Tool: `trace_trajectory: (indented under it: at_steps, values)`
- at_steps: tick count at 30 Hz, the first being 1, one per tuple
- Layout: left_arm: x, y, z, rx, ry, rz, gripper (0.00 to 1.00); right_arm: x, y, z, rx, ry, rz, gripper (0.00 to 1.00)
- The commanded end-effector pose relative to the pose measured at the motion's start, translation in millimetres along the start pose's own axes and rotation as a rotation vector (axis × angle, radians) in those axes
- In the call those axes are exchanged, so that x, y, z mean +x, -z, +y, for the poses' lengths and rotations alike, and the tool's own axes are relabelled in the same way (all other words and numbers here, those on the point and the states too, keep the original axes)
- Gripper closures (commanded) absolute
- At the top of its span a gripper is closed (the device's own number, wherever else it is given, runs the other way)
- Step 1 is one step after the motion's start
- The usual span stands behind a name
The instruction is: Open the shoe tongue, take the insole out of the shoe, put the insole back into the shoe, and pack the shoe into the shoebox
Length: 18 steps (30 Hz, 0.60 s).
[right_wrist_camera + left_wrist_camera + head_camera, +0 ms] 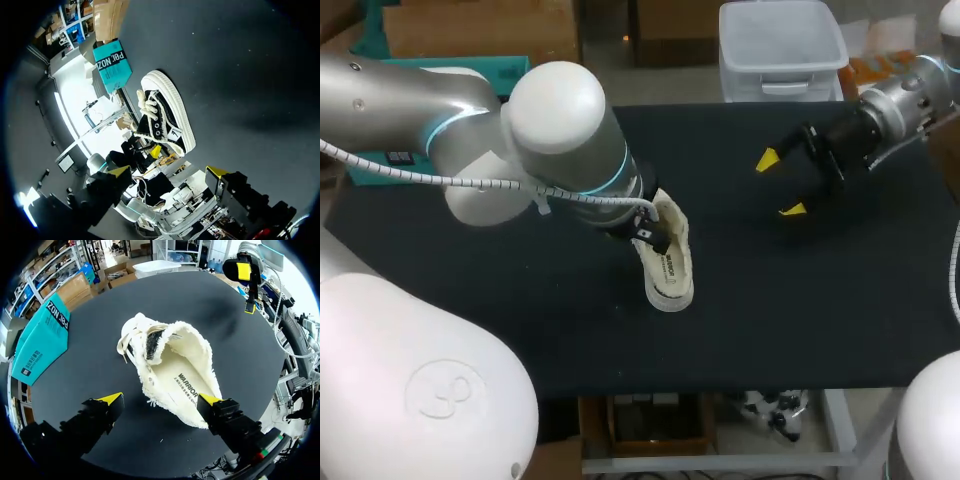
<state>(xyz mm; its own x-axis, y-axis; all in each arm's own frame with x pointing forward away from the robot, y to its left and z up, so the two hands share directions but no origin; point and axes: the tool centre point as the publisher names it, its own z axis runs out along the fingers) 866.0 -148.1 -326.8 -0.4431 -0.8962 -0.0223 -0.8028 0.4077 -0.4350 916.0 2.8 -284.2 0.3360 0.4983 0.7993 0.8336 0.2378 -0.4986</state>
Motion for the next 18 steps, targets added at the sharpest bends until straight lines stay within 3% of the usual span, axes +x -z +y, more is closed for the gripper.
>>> trace_trajectory:
  at_steps: [1, 18]
  values:
    - [2.7, -7.4, -3.4, -0.004, -0.001, 0.0, 0.0, -1.1, 1.2, -3.4, 0.047, 0.009, 0.003, 0.0]
    - [-1.7, -25.0, -14.1, -0.004, 0.06, 0.038, 0.0, 4.9, -5.3, -9.1, -0.077, 0.071, -0.026, 0.0]
